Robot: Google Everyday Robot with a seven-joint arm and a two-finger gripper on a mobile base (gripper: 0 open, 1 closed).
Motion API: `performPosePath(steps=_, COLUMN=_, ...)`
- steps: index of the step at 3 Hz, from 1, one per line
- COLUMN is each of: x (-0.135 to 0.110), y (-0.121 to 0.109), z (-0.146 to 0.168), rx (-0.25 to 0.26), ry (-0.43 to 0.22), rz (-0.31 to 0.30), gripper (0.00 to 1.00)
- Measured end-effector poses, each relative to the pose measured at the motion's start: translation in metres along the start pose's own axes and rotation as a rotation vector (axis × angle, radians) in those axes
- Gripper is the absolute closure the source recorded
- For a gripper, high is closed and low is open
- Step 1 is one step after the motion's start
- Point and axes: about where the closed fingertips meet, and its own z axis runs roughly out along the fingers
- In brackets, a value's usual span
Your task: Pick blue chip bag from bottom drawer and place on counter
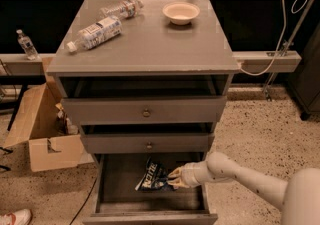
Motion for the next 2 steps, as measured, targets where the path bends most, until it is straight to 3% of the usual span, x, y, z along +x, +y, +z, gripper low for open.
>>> performPosePath(steps=1, x=-0.038, y=0.000, z=-0.068, rx=0.017, ry=0.018, rz=-0.105, gripper=1.00)
performPosePath(steps=2, x=-0.084, y=-0.003, z=-0.156, rx=0.091, ry=0.024, rz=-0.204, gripper=1.00)
